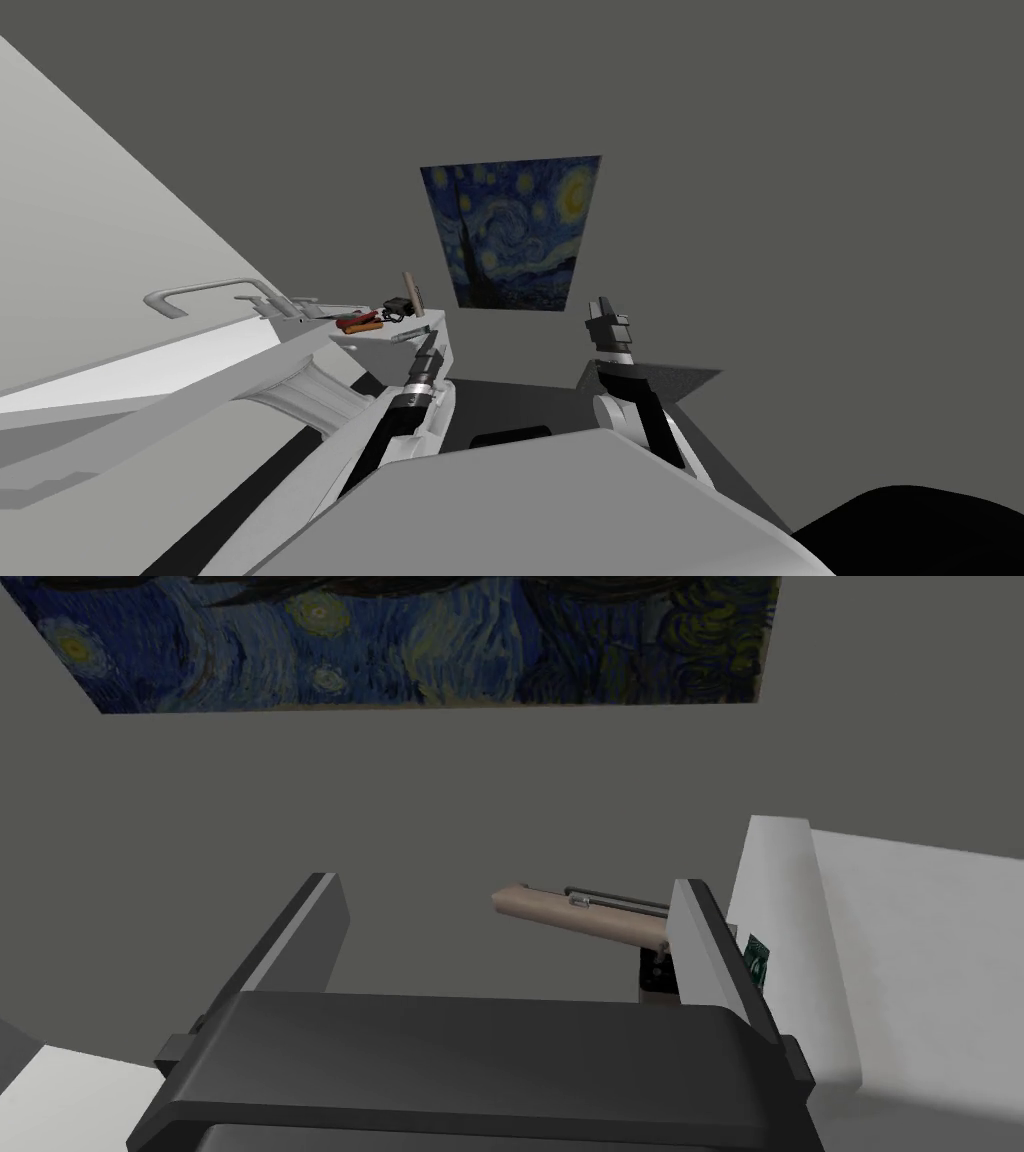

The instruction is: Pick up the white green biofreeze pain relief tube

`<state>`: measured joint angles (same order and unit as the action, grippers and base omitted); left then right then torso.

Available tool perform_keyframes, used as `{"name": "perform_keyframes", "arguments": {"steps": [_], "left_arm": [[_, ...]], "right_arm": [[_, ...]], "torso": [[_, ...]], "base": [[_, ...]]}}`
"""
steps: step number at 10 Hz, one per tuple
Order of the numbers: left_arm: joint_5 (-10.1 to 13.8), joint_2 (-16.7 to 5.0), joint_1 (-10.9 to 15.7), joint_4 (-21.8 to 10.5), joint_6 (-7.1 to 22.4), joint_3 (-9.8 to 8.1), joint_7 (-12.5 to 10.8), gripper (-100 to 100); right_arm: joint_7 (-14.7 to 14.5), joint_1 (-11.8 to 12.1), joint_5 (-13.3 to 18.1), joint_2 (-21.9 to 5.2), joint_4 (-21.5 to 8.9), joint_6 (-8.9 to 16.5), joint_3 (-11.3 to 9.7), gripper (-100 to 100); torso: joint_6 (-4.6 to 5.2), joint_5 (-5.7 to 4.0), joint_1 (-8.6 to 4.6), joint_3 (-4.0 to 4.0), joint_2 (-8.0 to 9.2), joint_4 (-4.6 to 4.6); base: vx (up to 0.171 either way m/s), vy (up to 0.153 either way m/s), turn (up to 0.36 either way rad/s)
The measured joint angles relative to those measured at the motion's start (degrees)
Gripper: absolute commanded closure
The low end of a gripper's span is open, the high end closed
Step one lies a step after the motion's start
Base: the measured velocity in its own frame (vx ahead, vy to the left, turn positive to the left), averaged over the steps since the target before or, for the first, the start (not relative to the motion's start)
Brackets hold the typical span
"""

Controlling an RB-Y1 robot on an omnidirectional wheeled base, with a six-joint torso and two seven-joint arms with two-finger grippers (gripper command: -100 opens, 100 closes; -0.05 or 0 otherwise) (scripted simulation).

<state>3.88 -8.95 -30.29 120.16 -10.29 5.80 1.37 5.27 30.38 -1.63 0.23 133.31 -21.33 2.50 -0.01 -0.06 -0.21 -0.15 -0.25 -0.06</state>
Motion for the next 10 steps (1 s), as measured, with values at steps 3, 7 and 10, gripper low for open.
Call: {"name": "perform_keyframes", "arguments": {"steps": [3, 7, 10], "left_arm": [[-0.43, 0.06, 1.43, -2.78, 2.72, -0.85, -0.11, -100], [-1.45, 0.74, 5.03, -8.97, 4.73, -3.74, -0.71, -100], [-2.46, 3.13, 8.22, -13.18, 6.7, -6.86, -1.27, -100]], "right_arm": [[0.0, 0.0, 0.0, -0.01, 0.0, 0.0, 0.01, 0], [0.0, 0.01, 0.0, -0.01, 0.0, 0.0, 0.02, 0], [0.0, 0.01, 0.0, -0.02, 0.0, 0.0, 0.02, 0]], "torso": [[-0.01, 0.07, 0.31, 0.01, 0.03, 0.0], [-0.03, 0.12, 0.53, -0.08, -0.14, -0.03], [-0.02, 0.15, 0.68, -0.09, -0.15, -0.04]], "base": [[0.069, 0.023, 0.038], [0.107, 0.061, 0.116], [0.113, 0.102, 0.141]]}}
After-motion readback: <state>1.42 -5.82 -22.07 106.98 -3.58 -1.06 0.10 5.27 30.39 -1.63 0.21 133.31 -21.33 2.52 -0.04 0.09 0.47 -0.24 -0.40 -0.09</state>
